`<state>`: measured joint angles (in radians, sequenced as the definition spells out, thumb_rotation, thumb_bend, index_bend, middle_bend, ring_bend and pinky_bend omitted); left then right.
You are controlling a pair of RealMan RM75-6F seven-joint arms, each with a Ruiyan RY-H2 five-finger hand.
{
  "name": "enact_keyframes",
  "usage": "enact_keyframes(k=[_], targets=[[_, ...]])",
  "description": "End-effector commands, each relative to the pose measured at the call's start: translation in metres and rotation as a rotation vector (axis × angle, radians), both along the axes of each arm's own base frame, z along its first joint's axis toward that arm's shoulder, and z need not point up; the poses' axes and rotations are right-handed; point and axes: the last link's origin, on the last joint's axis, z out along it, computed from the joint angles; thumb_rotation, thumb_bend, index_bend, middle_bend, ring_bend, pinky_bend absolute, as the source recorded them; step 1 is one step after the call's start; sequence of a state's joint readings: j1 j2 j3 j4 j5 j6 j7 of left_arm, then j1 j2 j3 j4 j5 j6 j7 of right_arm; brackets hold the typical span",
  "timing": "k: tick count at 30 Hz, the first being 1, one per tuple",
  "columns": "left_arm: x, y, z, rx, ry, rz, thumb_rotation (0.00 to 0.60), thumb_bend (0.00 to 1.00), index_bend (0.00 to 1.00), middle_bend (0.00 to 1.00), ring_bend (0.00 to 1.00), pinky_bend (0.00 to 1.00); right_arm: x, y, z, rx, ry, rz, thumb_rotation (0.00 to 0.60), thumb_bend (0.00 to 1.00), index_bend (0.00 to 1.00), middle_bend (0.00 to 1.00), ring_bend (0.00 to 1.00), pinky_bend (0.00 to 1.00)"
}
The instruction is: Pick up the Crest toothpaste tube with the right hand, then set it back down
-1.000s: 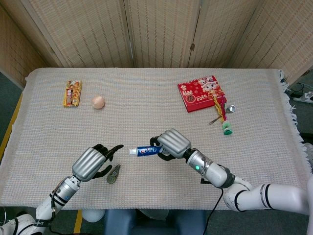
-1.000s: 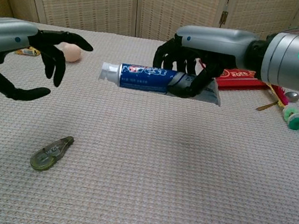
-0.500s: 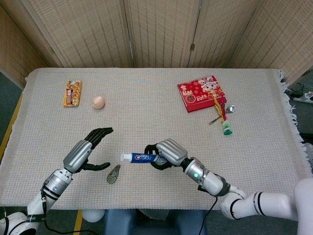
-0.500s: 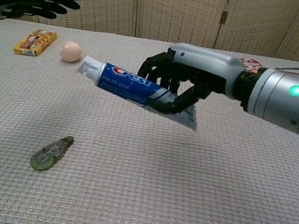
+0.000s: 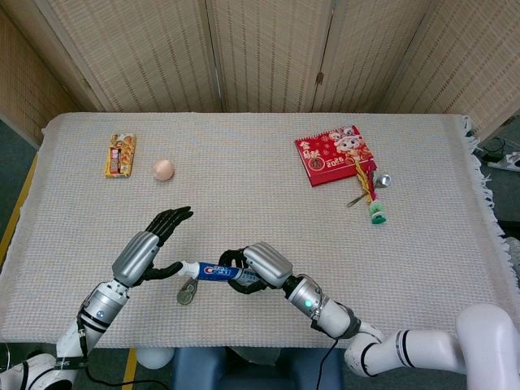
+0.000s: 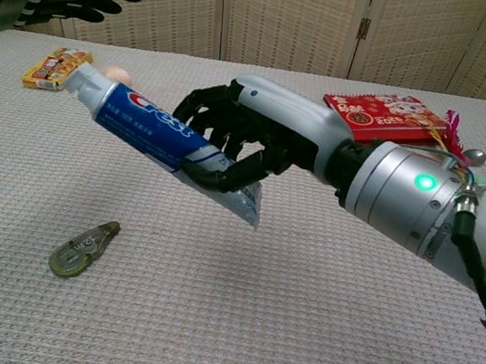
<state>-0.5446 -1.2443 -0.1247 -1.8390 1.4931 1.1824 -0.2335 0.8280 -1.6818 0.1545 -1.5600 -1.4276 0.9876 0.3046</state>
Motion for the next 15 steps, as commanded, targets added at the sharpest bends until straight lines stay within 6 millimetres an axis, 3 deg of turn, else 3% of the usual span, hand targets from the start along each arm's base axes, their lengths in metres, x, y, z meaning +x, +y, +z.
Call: enact_keyframes(k=[1, 15], targets=[[0.004, -0.002, -0.004, 0.018, -0.003, -0.016, 0.000, 0.12, 0.08, 0.06, 0.00, 0.00, 0.005, 0.000, -0.003, 0.006, -0.026, -0.008, 0.600, 0.69, 0.88, 0.71, 0.77, 0.52], [0.023, -0.009, -0.022, 0.056, -0.058, -0.063, 0.000, 0.12, 0.07, 0.06, 0.00, 0.00, 0.021, 0.003, -0.015, 0.027, -0.106, -0.042, 0.600, 0.70, 0.90, 0.72, 0.78, 0.53]])
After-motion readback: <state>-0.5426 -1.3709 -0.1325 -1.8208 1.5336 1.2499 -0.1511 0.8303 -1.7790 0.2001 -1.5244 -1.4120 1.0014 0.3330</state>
